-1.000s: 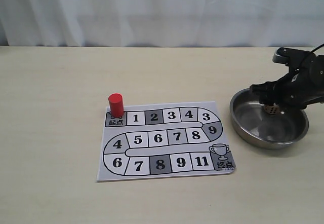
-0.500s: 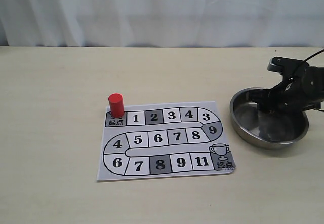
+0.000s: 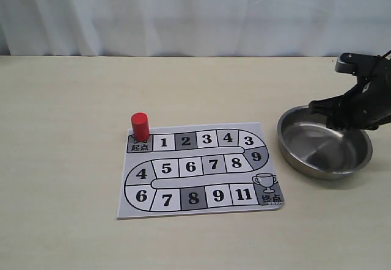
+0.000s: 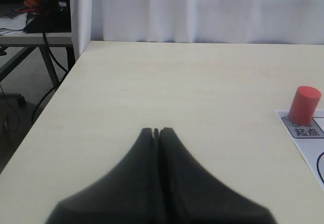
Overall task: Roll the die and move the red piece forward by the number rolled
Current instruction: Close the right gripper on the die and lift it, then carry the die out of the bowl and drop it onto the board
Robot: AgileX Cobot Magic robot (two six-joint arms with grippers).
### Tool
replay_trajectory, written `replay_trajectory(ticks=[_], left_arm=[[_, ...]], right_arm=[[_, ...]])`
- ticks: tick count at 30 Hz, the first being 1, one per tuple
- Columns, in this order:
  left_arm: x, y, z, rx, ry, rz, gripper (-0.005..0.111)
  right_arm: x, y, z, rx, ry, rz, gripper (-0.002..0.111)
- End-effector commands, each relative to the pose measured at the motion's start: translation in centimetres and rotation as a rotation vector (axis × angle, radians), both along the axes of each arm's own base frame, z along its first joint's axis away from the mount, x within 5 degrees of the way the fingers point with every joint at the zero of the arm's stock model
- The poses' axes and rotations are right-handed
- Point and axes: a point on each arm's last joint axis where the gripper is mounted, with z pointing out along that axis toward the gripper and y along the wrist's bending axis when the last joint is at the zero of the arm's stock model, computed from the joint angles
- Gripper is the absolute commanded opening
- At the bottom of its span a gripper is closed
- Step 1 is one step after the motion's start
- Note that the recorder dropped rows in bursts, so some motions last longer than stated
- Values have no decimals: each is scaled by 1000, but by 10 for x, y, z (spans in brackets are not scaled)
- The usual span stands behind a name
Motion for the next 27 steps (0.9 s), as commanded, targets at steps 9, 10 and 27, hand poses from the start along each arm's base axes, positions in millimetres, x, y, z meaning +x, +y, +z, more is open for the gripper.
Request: replay_trajectory(ticks=[9,10,27], left_arm=[[0,0,3,-1,-17,-8,0],[0,0,3,-1,-17,-8,0],[0,0,3,-1,-17,-8,0]], right_arm=[[-96,-1,28,-16,182,-67,4],[-102,-1,24,-17,203,-64,4],[-91,46,-4,485,56,107,30]])
